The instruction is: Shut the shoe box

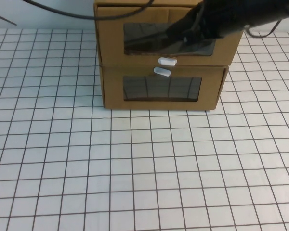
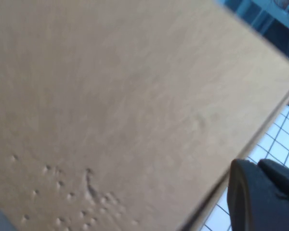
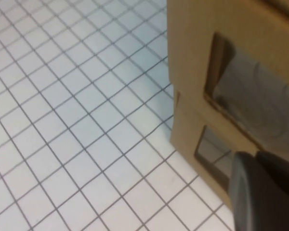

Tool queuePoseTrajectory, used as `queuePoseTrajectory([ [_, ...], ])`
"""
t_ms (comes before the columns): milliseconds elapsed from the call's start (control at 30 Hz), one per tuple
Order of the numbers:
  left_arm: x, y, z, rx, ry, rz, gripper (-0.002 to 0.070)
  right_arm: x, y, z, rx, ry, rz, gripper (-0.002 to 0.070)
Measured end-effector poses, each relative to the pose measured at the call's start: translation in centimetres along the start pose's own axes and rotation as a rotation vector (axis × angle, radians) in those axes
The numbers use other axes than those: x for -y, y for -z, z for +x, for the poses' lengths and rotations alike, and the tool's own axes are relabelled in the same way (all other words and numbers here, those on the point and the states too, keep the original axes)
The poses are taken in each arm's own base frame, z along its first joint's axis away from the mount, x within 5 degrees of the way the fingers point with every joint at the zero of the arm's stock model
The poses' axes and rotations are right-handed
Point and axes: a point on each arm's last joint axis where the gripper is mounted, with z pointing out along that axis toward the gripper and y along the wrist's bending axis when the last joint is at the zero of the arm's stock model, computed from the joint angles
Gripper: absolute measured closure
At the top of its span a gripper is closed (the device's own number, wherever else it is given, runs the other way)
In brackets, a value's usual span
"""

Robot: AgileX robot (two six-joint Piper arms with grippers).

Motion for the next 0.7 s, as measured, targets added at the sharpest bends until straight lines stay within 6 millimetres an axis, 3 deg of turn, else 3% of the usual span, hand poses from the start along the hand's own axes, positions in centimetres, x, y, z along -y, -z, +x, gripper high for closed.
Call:
queuePoseTrajectory([
  [167,4.6,7.2,-2.5,0.096,-0.118,-0.104,0.068,-2.8,7.1,-2.4,0.056,0.017,0.124,0.069],
  [333,9.1,13.6,-3.4,0.19,-0.18,-0.182,0.068,-5.9,14.0,-3.2,0.135,-0.051,0.259,0.069],
  [467,12.0,17.2,-3.0,0.228,-0.202,-0.205,0.068,-8.7,18.3,-2.0,0.238,-0.07,0.337,0.069],
  [700,15.5,21.1,0.1,0.198,-0.197,-0.218,0.068,-12.5,21.5,3.6,0.362,-0.092,0.407,0.069],
])
